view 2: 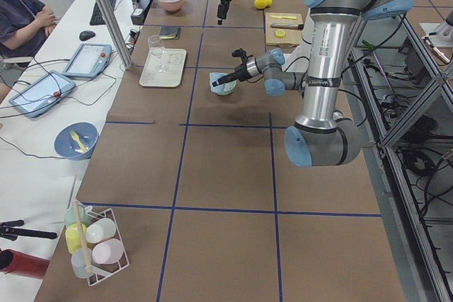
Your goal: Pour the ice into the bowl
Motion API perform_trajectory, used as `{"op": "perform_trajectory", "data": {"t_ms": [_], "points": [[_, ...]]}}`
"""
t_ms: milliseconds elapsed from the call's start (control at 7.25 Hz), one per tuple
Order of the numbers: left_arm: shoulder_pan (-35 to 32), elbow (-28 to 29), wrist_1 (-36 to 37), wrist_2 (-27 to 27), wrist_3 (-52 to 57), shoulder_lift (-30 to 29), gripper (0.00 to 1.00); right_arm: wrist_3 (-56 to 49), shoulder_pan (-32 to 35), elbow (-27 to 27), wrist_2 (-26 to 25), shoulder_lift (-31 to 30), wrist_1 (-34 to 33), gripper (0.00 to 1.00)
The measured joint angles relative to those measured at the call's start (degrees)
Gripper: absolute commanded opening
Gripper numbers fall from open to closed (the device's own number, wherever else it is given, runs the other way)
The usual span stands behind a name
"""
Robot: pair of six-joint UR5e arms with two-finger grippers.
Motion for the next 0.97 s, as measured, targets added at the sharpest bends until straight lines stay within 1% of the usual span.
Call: {"op": "perform_trajectory", "data": {"t_ms": [138, 276, 690, 966], "points": [[0.1, 0.0, 4.6, 1.2, 2.6, -1.8, 0.00, -0.2, 0.1, 0.0, 0.1, -0.1, 0.0, 1.00], [0.1, -0.1, 7.7, 2.4, 6.8, -2.8, 0.00, -0.2, 0.1, 0.0, 0.2, -0.2, 0.0, 1.00], [0.2, 0.4, 10.9, 7.4, 22.2, -3.4, 0.00, -0.3, 0.2, -0.1, 0.2, 0.0, 0.1, 1.00], [0.2, 0.5, 13.7, 9.8, 32.3, -3.6, 0.00, -0.3, 0.1, -0.1, 0.4, -0.1, 0.3, 1.00]]}}
